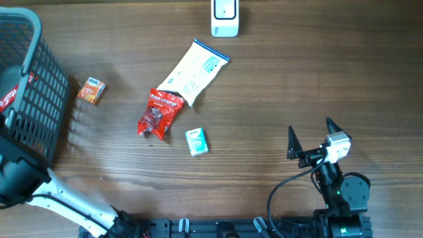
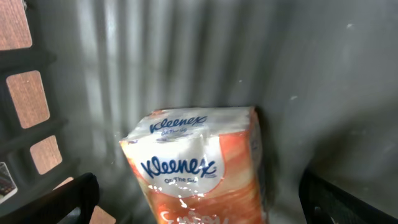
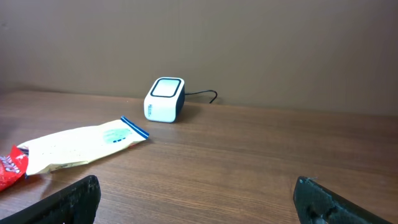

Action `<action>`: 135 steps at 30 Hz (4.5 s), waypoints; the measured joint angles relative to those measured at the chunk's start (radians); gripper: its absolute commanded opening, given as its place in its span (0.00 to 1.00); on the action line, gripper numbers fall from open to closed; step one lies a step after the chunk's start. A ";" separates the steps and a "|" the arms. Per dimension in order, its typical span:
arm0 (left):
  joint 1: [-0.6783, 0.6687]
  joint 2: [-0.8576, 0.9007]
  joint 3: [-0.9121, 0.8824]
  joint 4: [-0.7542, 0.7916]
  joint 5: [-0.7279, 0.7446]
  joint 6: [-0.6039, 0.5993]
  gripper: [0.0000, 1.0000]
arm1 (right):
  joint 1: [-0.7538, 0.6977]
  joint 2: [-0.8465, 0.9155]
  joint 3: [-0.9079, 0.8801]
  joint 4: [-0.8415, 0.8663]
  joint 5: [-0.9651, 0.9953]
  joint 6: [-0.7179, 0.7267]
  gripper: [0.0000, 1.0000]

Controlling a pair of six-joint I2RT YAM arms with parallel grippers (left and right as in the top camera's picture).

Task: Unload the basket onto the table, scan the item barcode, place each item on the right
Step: 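Return the left gripper into the basket and grasp the orange Kleenex pack, then lift the orange Kleenex pack out and drop it beside the green box, then lower the left gripper into the basket toward the red Nescafe stick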

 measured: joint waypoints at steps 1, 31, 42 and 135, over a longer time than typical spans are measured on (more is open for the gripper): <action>0.000 0.000 0.000 0.005 0.000 0.000 0.81 | 0.000 0.000 0.000 0.000 0.000 0.000 0.99; 0.000 0.000 -0.002 0.019 0.007 -0.010 0.21 | 0.000 0.000 0.000 0.000 0.000 0.000 1.00; 0.000 0.002 0.051 -0.059 0.035 -0.007 0.06 | 0.000 0.000 0.000 0.000 0.000 0.000 1.00; -0.834 -0.332 0.533 -0.178 0.269 0.145 1.00 | 0.000 0.001 0.000 0.000 0.000 0.000 1.00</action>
